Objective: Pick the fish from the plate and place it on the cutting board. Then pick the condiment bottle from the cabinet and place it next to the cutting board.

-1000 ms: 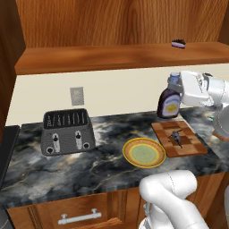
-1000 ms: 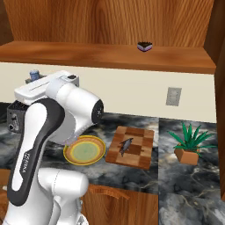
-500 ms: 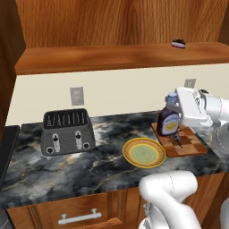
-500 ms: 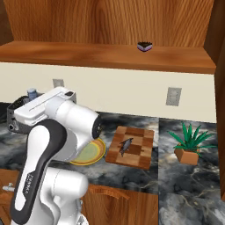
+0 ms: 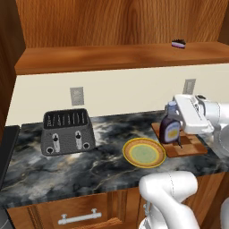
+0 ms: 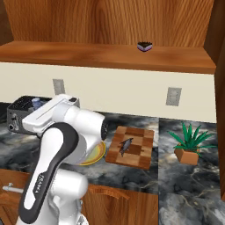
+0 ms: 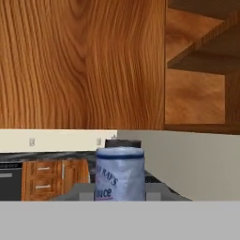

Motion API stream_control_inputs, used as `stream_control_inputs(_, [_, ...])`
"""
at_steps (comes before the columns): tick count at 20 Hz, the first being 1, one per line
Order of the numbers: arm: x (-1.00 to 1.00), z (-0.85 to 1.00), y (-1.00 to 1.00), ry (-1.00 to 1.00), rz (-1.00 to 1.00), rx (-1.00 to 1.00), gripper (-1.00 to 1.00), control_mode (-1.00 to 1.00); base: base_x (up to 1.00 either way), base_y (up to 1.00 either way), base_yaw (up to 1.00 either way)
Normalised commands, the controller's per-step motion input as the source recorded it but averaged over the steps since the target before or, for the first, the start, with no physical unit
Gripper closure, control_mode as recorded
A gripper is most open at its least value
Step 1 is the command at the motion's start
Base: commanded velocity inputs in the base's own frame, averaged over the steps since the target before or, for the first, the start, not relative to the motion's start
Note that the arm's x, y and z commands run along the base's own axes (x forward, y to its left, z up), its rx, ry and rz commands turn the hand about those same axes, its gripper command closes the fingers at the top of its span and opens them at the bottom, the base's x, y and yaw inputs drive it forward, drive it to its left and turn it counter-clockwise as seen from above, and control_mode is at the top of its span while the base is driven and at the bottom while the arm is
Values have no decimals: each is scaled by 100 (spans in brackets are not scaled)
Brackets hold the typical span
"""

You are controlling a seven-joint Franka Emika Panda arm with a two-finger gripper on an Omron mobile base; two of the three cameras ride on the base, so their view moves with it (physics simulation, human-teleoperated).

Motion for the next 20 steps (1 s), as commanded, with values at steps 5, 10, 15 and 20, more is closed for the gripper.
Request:
stream_control_inputs(5, [0, -46, 3, -1, 3, 0, 100, -100, 0, 0, 0])
stream_control_inputs(10, [-3, -49, 1, -5, 3, 0, 100, -100, 0, 0, 0])
stream_control_inputs(15, [-6, -41, 0, -4, 0, 0, 100, -100, 0, 0, 0])
stream_control_inputs(20, [-2, -40, 0, -4, -6, 0, 100, -100, 0, 0, 0])
